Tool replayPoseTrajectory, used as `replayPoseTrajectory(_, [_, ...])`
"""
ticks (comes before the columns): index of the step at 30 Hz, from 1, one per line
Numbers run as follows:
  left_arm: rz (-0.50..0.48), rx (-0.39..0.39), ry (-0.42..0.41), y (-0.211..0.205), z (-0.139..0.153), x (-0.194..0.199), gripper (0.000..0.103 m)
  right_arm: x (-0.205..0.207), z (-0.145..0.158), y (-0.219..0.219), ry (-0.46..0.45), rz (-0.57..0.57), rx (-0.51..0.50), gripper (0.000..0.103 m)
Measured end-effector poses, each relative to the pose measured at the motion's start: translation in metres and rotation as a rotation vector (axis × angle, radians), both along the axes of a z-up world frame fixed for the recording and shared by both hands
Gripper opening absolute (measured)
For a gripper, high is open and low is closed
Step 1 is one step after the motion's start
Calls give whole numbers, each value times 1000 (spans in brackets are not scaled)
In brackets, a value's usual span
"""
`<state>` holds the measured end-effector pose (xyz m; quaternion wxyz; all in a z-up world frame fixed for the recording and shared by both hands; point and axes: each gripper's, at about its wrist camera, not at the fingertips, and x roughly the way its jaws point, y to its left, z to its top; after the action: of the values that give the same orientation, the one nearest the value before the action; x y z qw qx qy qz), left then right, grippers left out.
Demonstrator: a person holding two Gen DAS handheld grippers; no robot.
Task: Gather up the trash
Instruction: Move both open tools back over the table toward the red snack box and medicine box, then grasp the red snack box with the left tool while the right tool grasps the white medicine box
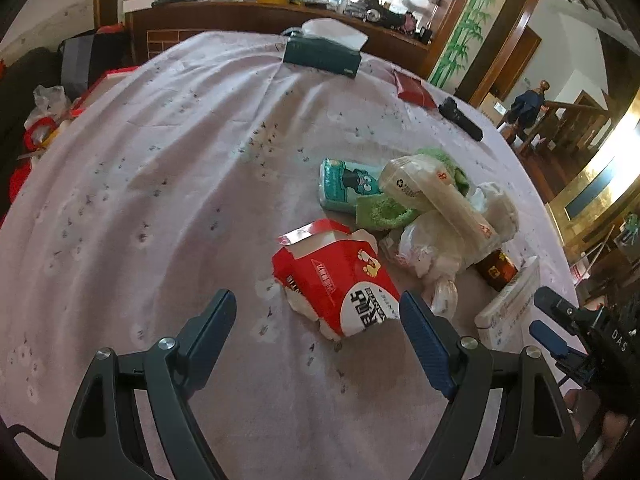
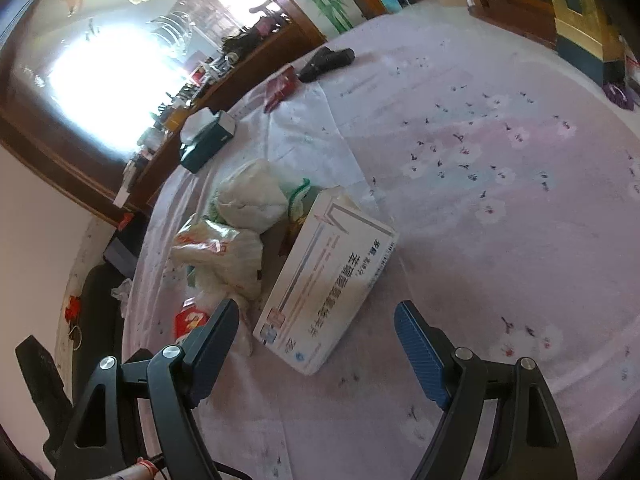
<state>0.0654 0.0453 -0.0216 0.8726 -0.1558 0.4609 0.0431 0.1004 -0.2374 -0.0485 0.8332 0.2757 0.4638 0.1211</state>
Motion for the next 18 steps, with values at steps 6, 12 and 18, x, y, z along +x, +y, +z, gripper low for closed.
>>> replayPoseTrajectory(6, [4, -2, 51, -5, -13, 24, 82, 19, -7, 11, 51, -31, -20, 84])
replayPoseTrajectory(12, [9, 25, 82, -13, -26, 38, 81, 31, -13, 21, 67, -52, -67, 82])
replayPoseTrajectory(18, [25, 5, 77, -10, -30, 35, 62, 26, -16, 18, 45, -47, -75, 64])
